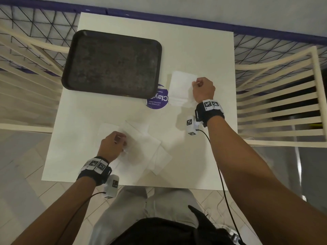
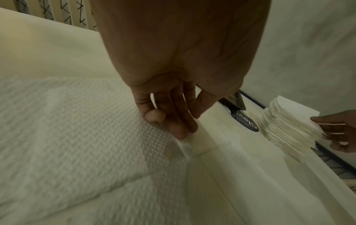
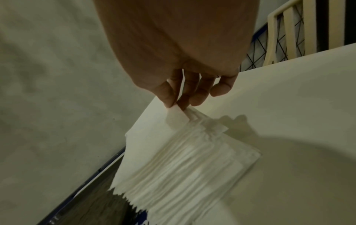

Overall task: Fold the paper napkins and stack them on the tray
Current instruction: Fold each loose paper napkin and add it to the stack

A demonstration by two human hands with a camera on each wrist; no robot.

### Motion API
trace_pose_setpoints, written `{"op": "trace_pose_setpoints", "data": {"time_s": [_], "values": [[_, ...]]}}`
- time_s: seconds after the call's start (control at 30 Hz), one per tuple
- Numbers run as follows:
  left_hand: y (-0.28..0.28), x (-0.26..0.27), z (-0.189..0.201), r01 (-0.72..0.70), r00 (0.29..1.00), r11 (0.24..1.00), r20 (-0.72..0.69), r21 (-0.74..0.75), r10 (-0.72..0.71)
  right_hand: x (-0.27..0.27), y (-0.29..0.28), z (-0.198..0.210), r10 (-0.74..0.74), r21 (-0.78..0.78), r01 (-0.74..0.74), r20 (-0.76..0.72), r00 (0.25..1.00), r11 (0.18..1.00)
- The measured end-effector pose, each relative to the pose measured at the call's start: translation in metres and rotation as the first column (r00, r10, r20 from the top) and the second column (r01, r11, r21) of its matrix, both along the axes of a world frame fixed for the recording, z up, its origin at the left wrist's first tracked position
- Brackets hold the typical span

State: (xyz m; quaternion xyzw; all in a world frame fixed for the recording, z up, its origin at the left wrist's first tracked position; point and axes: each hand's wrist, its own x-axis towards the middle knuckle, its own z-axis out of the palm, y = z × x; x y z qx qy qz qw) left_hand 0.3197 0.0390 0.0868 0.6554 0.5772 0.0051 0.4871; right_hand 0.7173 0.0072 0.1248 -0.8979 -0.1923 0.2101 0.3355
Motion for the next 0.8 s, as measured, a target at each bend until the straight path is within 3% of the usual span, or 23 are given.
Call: {"op": "trace_pose_setpoints", "data": {"time_s": [0.33,0.53,0.63,0.8], "values": [[0.004,-0.006,0.004,0.006,0.999,0.999,0.051,0.033,-0.008,-0.036,-0.012,0.001,-0.128,0.186,0.102,0.137,0.982,0.977],[0.010,-0.026,-0.007,0.052,0.998,0.983,0.013,0.177,-0.055,-0.121,-0.024,-0.003,0.039,0.297,-0.058,0.069,0.997,0.953],[0.013,-0.037,-0.012,0.070,0.997,0.970,-0.044,0.234,-0.061,-0.168,-0.032,-0.013,0.132,0.252,-0.124,-0.014,0.991,0.960],[0.018,-0.056,-0.019,0.114,0.991,0.961,-0.090,0.253,-0.094,-0.228,-0.044,-0.033,0.264,0.003,-0.269,-0.198,0.944,0.963]]}}
